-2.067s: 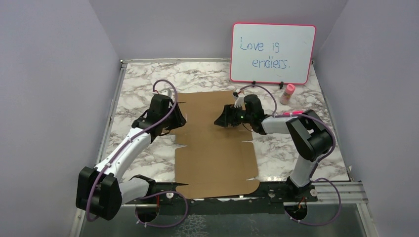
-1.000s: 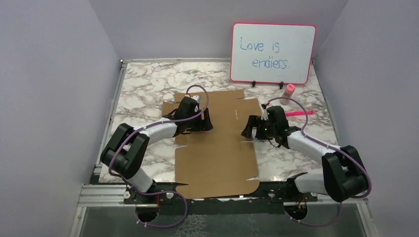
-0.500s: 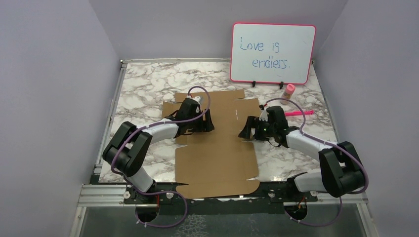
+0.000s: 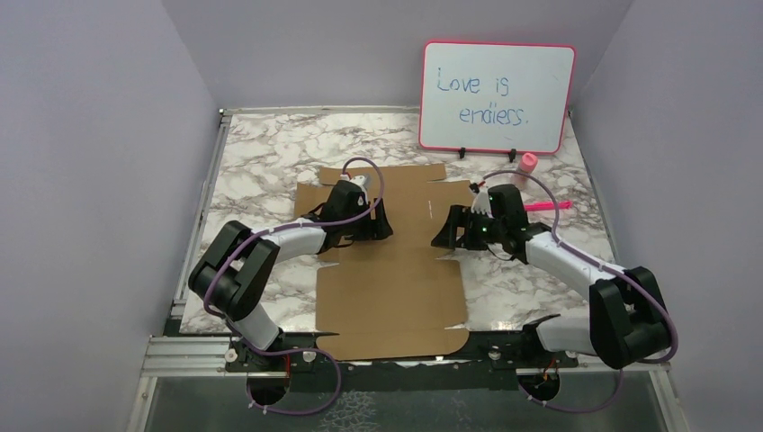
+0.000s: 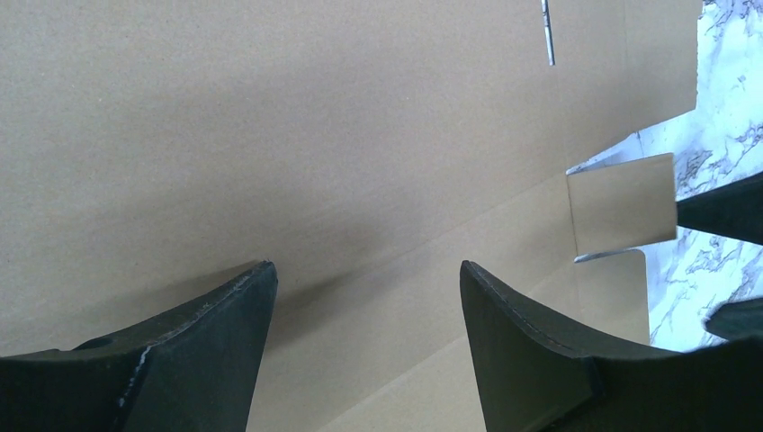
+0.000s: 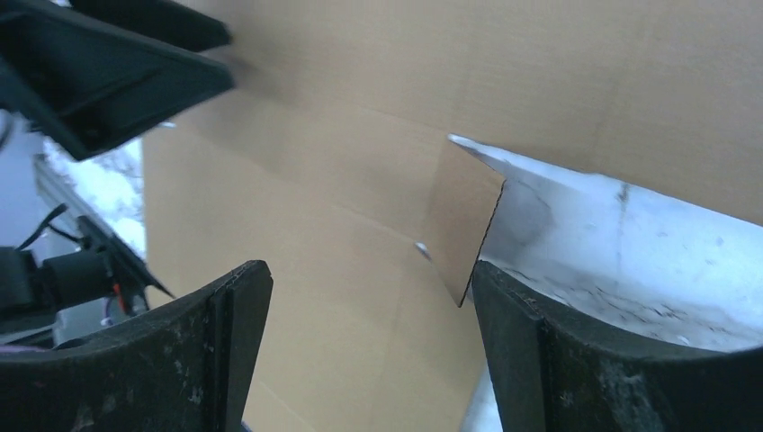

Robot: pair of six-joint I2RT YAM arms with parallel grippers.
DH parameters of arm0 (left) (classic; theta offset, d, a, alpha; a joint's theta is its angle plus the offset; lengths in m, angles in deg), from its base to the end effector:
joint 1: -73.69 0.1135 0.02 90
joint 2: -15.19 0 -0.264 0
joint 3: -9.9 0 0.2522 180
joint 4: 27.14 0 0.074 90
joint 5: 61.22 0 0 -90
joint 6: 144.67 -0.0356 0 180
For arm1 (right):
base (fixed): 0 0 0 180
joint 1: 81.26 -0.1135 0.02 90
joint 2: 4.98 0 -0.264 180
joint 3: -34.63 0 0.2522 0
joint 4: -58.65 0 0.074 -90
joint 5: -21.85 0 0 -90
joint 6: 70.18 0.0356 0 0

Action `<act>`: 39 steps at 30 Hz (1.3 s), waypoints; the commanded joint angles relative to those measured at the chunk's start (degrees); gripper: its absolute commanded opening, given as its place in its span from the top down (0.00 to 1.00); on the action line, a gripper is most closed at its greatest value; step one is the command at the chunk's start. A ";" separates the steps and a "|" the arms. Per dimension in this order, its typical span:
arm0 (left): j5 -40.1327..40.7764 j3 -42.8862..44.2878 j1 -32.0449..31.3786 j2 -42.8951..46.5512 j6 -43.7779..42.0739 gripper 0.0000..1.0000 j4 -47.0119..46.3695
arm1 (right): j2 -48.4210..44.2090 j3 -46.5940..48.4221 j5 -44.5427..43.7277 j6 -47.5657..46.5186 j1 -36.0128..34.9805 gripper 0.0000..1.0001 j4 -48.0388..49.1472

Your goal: Fold the paper box

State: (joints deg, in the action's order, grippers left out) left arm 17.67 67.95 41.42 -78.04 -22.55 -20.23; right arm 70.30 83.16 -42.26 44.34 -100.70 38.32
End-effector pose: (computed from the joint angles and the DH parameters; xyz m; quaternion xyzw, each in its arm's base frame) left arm 0.2685 -0.1776 0.1588 0.0405 0.9095 -0.2902 0.2948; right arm 0.2309 0.0980 0.1777 -0.0417 0.9098 0.3268 0.2526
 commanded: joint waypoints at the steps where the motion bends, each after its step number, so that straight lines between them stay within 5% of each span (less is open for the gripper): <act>1: -1.21 -1.33 -1.03 -2.25 0.93 0.24 -0.08 | -2.81 3.63 6.41 -0.81 -0.32 0.14 -0.79; 12: -1.53 -1.31 -1.35 -2.77 1.13 0.24 -0.75 | 0.46 4.02 12.41 1.40 -0.52 0.19 4.31; 22: -1.62 -1.54 -1.28 -2.81 0.84 0.24 -0.92 | -2.35 2.76 -19.34 -2.96 -0.36 0.09 -5.67; 39: -1.90 -1.93 -1.39 -3.01 1.02 0.24 -1.52 | 5.01 -0.85 -0.78 -1.10 -0.33 0.16 5.74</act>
State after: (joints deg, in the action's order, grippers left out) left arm 17.47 67.71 40.61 -79.22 -22.07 -23.64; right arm 75.18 83.14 -50.06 43.37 -101.03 41.54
